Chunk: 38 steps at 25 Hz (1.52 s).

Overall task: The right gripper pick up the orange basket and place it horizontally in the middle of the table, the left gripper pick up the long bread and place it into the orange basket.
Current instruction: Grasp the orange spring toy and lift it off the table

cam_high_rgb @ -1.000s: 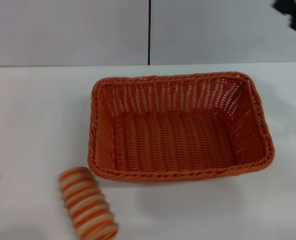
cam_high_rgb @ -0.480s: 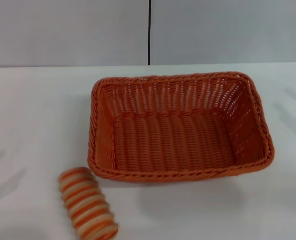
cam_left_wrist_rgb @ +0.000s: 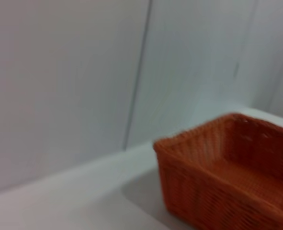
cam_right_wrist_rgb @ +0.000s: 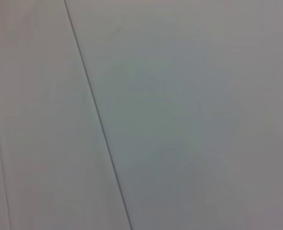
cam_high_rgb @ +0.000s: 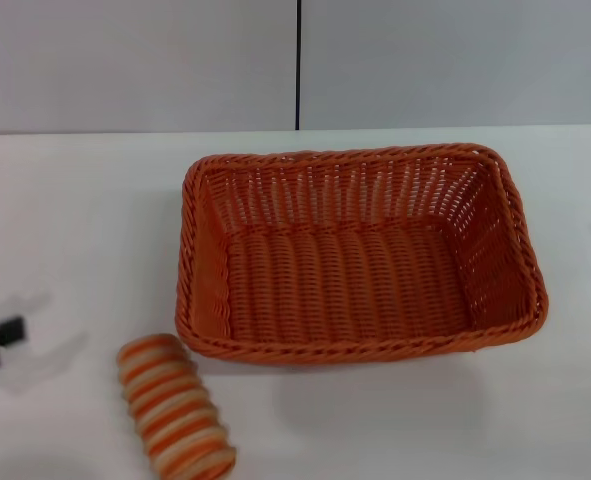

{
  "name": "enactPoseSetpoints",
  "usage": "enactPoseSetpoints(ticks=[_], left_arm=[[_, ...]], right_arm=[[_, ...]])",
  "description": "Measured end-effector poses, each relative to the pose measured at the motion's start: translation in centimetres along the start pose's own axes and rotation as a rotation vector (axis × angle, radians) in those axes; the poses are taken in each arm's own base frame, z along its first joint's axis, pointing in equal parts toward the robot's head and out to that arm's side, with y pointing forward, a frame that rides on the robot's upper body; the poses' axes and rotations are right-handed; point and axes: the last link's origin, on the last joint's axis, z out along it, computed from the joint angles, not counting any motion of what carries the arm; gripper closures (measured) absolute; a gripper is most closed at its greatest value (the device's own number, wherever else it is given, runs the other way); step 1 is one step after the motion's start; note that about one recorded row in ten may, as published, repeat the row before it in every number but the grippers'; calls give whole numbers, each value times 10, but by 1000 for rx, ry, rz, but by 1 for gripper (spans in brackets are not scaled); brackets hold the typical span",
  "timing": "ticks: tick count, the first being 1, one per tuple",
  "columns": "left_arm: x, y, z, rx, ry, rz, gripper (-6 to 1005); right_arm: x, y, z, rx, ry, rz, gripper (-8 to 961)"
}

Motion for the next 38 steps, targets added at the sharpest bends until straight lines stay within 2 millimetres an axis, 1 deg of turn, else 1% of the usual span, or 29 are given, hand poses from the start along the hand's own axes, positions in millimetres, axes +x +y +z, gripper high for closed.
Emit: enactPoseSetpoints(ticks=[5,6,7,8,12,13,14,16,19,27,38], left_arm=[[-12,4,35,-114,-81,-48,252],[-14,4,39,-121,-91,-51,253],[-14,4,39,-121,-91,-51,253],[-17,4,46,-126,-111,-55,253],[-19,3,49,-123,-116,-56,253],[-21,3,52,-122,-114,-62,253],[-25,3,61,-124,-111,-78,253],[-27,3,65,-128,-113,-81,253],[-31,5,76,-146,-128,-89,254],[-32,8,88,-179,-142,-88,255],[-33,6,90,-161,-139,-88,256]], right_arm=[[1,-2,-2,22,-10,-2,315],[2,-2,-2,22,-11,-2,315],[2,-3,-1,23,-11,-1,315],[3,-3,0,24,-11,-1,315],[4,-4,3,23,-15,0,315],[5,-5,4,22,-16,3,315],[7,-5,6,21,-18,8,315],[7,-5,7,21,-19,10,315],[8,-6,10,16,-22,11,315],[9,-5,11,12,-24,18,315],[10,-5,7,19,-13,20,315]])
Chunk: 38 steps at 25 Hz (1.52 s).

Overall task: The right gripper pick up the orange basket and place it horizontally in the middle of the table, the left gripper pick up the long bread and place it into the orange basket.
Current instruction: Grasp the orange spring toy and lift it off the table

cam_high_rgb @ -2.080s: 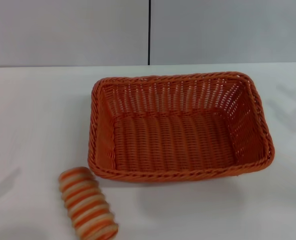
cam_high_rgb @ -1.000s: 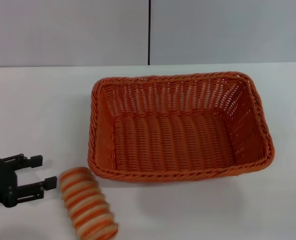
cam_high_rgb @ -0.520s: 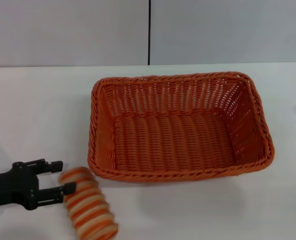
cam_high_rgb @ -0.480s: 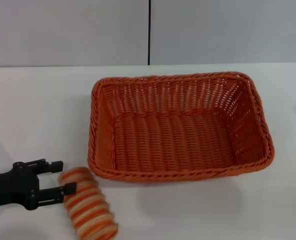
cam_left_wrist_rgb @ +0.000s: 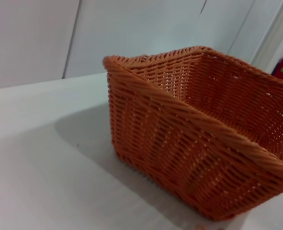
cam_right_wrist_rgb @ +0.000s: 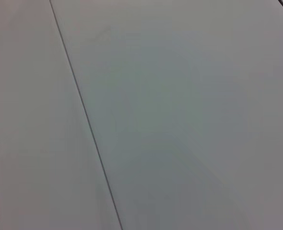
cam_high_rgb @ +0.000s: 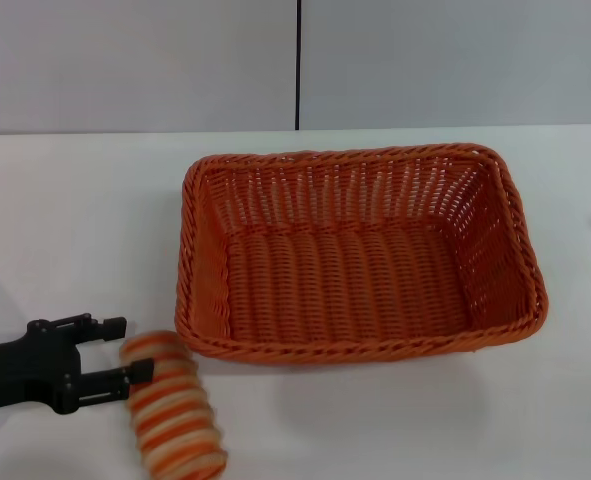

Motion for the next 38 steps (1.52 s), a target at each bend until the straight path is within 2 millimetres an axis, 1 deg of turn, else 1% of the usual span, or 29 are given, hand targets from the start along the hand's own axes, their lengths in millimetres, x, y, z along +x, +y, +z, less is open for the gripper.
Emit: enactPoseSetpoints(ticks=[9,16,20,21,24,25,28,36,38], left_arm=[[-7,5,0,-27,-31,-5,256],[-10,11,8,-77,-81,0,257],[-10,11,7,-74,-84,12,258],[-12,10,3,-61,-85,22,258],[-13,7,-2,-38,-80,21,374],[-12,5,-6,-11,-66,18,381],[-12,2,-10,13,-46,9,402],[-9,4,-13,4,-31,13,458],[-7,5,-17,2,-23,22,474]], right_arm=[[-1,0,0,-2,0,-5,315],[-2,0,0,-3,-3,-8,315],[-2,0,0,-2,-5,-8,315],[-2,0,0,-2,-5,-8,315],[-2,0,0,-2,-5,-8,315],[-2,0,0,-2,-5,-7,315],[-1,0,1,-4,-6,-6,315],[-2,-2,1,5,-11,-9,315],[-2,-2,1,9,-11,-9,315]])
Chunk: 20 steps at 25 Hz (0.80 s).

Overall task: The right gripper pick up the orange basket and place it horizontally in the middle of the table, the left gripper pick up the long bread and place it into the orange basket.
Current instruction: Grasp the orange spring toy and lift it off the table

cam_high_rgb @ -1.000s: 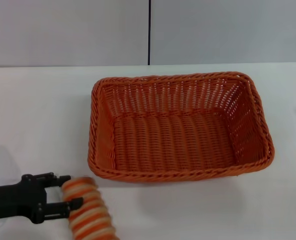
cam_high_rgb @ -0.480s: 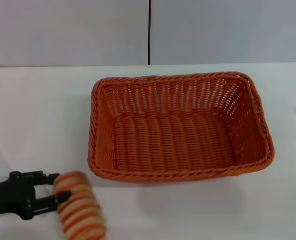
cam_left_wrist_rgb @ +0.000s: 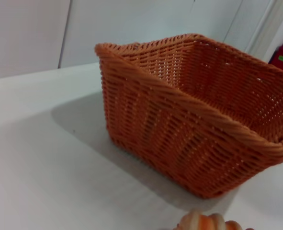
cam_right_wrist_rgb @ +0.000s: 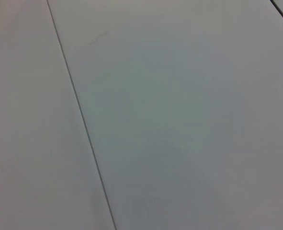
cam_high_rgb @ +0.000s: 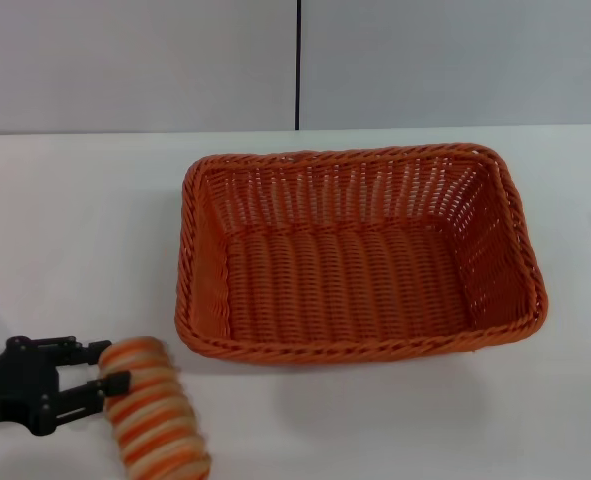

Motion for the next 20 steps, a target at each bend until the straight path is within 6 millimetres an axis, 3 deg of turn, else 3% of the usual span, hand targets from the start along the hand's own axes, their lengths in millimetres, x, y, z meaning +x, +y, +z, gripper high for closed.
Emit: enactPoseSetpoints(ticks=[13,20], left_arm=[[4,-1,-18,34,33,16,584],[8,-4,-44,86,75,22,644]], right_arm=[[1,-1,1,4,-1,3,315],[0,-1,1,2,-8,-1,315]])
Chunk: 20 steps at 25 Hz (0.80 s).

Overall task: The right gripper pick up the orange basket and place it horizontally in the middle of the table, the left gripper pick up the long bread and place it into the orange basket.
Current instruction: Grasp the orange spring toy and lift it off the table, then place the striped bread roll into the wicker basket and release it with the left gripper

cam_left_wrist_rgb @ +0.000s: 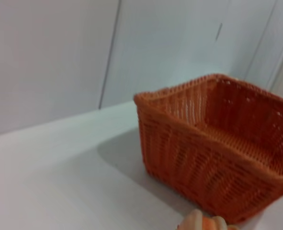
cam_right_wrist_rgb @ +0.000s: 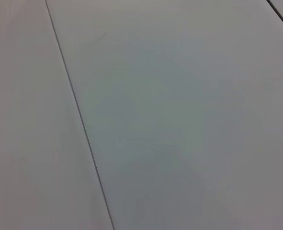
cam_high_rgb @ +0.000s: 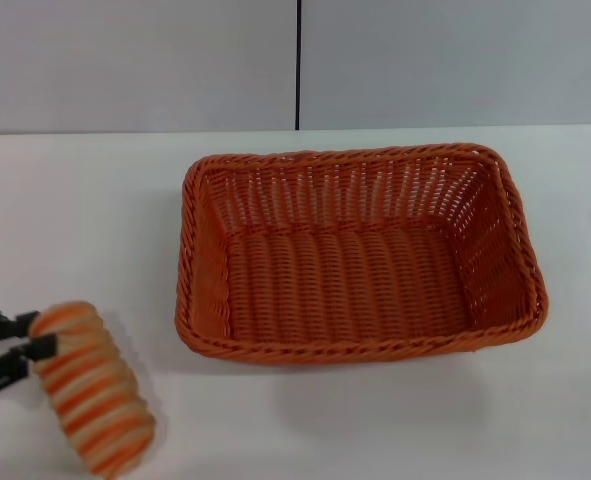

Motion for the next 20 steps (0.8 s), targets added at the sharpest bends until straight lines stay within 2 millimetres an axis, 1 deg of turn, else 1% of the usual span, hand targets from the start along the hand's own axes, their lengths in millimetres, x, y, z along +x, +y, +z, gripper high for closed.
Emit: enactPoseSetpoints(ticks=[1,2,3,4,6,8,9,10,12,13,15,17,18,19,20], left_arm=[[0,0,0,0,0,0,650],[2,-2,-6,9,15,-2,656],[10,-5,-16,18,50,-10,662],[15,-7,-20,20,68,-18,668],[17,-8,-22,22,79,-24,679],[33,-13,-28,37,144,-42,694],[33,-13,-28,37,144,-42,703],[39,-14,-29,42,168,-45,713],[53,-14,-23,41,236,-62,731],[62,-13,-17,32,273,-69,737],[69,-12,-9,15,304,-71,750],[76,-11,3,-24,355,-89,762],[81,-9,17,-74,420,-127,768],[81,-9,17,-74,420,-127,777],[81,-8,23,-93,443,-145,785]], right_arm=[[0,0,0,0,0,0,315],[0,0,0,0,0,0,315],[1,0,0,2,0,2,315],[1,0,0,2,0,2,315],[2,1,-1,5,-1,7,315],[3,1,-1,6,0,13,315],[4,1,-1,6,0,15,315],[4,1,0,4,0,15,315],[4,2,2,-2,0,15,315],[5,2,4,-8,-1,18,315],[5,2,6,-11,-2,20,315],[6,2,9,-18,-5,24,315],[7,2,11,-24,-7,27,315],[7,2,11,-24,-7,27,315],[6,2,12,-29,-9,27,315]])
